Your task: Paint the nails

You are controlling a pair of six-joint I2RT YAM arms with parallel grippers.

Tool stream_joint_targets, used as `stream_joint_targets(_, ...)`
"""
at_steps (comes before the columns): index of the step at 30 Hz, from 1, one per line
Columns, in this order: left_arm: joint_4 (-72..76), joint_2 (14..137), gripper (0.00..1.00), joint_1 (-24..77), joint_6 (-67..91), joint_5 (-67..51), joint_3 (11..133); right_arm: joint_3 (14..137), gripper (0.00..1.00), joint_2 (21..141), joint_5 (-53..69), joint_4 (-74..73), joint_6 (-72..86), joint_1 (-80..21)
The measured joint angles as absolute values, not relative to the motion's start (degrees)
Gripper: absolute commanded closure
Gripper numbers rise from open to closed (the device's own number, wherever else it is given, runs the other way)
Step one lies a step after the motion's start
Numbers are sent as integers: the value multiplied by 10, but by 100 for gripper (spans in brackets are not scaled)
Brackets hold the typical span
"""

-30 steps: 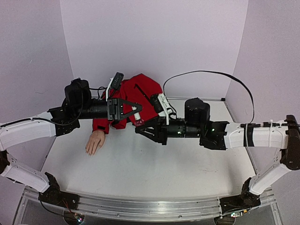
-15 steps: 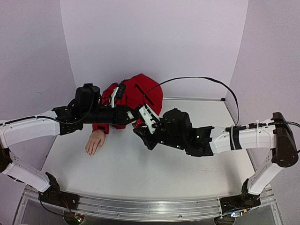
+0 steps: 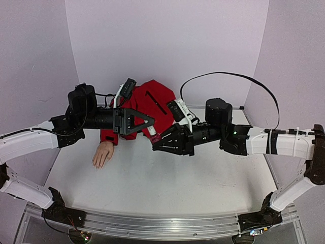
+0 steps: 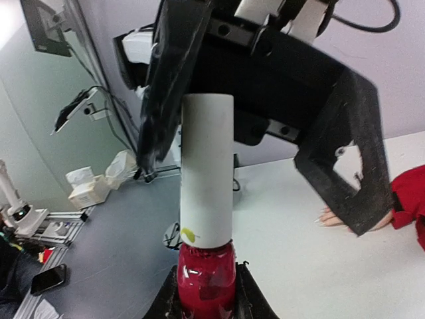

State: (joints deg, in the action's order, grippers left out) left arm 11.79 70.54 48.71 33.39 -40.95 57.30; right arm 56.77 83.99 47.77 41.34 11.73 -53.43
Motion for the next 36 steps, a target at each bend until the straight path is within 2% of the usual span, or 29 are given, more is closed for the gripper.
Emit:
stream_joint_targets(7,170,704,56,489,347,-455,573,568,100,840,534,422,150,-534)
stream_joint_targets(17,185,704,83,493,343,-455,561,568,100,840,468,425,149,-534)
stream_joint_targets(22,180,704,93,487,308,-387,551,567,100,837,347,402,141,-547)
stream_joint_targets(25,149,704,98,486,299,-312,550,567,100,832,140,373,101,-595)
stream_joint_targets(28,114,706,99,489,300,-260,551,573,100,849,-77,360,64,-655)
stream_joint_targets(31,83,722,97,489,302,-224,557,582,100,880,-193,357,29,-679)
stream_joint_targets(34,62,743,83,489,306,-211,569,582,100,891,-215,349,7,-676)
stream_joint_targets(36,58,744,68,489,310,-209,570,581,100,890,-194,344,-3,-668)
